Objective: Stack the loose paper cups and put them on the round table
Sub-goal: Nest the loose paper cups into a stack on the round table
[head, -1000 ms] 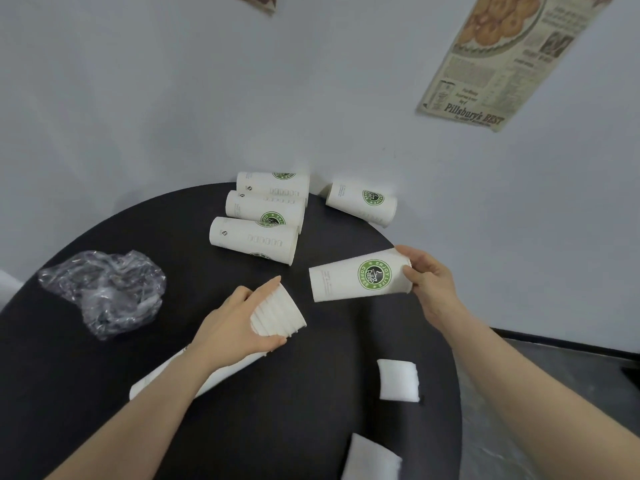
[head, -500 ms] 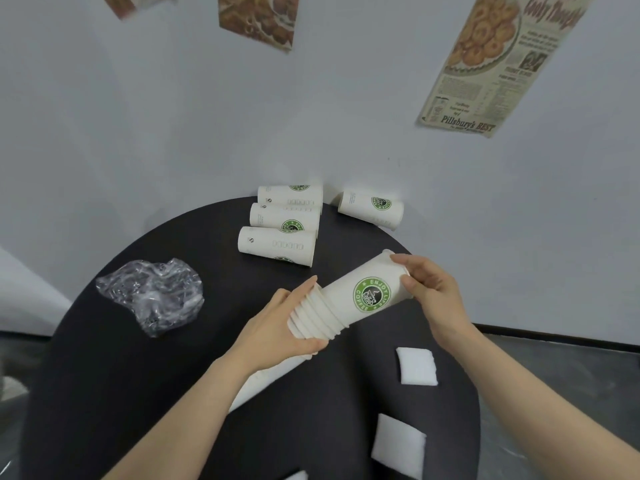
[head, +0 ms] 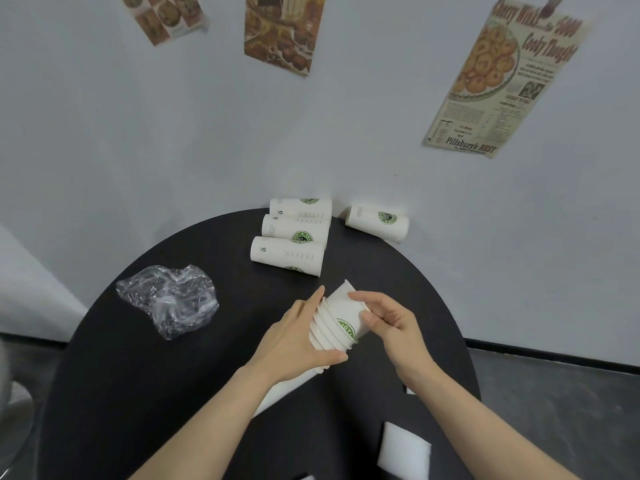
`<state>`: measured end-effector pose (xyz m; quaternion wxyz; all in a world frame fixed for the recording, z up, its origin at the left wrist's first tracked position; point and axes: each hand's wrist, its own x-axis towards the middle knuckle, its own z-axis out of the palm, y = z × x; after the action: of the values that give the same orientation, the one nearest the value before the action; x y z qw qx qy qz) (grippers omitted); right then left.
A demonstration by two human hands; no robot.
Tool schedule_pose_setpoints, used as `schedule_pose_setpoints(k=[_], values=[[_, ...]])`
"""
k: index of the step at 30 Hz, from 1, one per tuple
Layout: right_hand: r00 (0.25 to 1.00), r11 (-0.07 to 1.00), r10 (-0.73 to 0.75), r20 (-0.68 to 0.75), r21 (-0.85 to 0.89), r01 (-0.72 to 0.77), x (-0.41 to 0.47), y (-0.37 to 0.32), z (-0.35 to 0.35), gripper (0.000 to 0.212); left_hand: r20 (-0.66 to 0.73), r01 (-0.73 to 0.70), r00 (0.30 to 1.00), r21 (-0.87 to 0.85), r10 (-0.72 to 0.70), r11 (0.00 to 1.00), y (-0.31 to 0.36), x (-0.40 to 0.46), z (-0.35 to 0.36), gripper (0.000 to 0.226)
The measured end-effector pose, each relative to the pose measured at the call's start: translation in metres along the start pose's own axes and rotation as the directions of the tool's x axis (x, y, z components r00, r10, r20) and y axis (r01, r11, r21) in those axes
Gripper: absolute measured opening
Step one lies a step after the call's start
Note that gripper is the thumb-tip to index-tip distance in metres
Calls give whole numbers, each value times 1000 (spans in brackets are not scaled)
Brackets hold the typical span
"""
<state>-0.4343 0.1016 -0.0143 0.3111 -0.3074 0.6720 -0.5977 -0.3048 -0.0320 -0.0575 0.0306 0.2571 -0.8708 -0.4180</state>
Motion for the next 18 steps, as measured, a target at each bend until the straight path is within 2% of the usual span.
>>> schedule_pose_setpoints(k=[5,11,18], values=[[1000,1000,12,19,-8,-12,2,-2,3,33,-58,-3,998,20,4,1000,1,5,2,106],[993,999,19,120,-28,-16,0,3,12,37,-111,-44,993,-41,39,998,4,9,0,98],[989,999,41,143,23,-45,14,3,17,35,-68,-56,996,-33,54,998,8,21,-8,108]])
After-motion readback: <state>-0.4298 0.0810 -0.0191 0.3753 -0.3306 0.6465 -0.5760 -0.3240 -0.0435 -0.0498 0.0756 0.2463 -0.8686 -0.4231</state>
